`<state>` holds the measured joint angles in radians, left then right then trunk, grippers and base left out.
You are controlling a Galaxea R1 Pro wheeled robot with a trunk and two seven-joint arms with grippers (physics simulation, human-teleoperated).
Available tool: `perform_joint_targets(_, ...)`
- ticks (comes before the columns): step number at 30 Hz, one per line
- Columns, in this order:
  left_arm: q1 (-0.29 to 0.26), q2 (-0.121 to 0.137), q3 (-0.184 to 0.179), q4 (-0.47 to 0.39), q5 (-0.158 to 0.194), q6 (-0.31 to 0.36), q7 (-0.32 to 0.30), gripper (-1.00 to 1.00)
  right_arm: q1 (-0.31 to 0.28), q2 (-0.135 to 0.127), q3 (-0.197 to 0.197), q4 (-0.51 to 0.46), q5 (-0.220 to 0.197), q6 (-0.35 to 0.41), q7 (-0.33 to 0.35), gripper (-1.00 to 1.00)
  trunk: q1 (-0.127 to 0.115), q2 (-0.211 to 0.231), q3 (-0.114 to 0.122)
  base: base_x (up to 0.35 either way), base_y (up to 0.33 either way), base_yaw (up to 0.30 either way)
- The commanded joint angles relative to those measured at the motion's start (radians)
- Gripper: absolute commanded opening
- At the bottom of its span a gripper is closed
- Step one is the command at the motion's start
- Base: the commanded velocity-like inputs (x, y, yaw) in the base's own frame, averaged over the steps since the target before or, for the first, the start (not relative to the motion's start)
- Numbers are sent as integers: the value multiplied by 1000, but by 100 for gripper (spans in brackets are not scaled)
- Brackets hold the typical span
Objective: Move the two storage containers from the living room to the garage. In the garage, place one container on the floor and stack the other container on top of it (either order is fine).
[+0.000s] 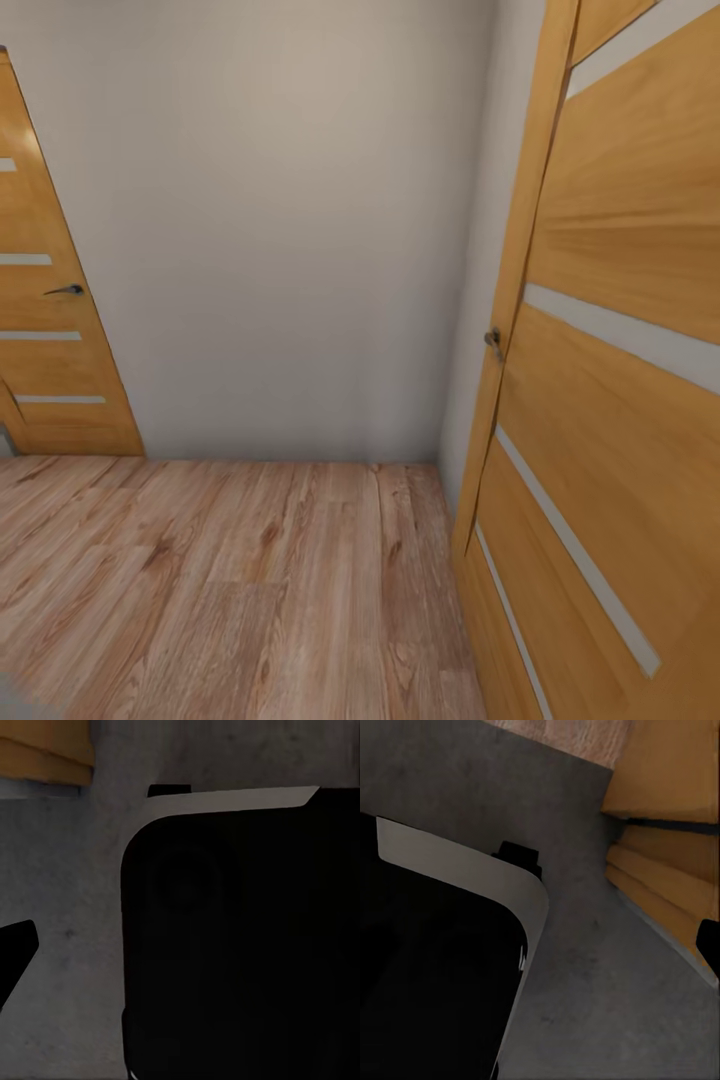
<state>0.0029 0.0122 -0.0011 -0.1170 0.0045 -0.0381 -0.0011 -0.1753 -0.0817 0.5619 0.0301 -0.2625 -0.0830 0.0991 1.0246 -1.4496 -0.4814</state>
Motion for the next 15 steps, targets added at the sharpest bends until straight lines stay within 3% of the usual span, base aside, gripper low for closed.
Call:
perform_joint_targets(1,0,0,0,-1,0,-2,0,100,-1,0,7,3,-11,-6,6,100,0,0,-1,261,-98,0)
perform_joint_targets(9,1,0,0,-1,0,-2,1,100,-2,0,7,4,-11,-6,5,100,0,0,-1,271,-109,0)
perform_joint_targets(15,1,0,5,-1,2,-2,2,100,-2,0,7,3,-11,-6,2,100,0,0,-1,56,-24,0)
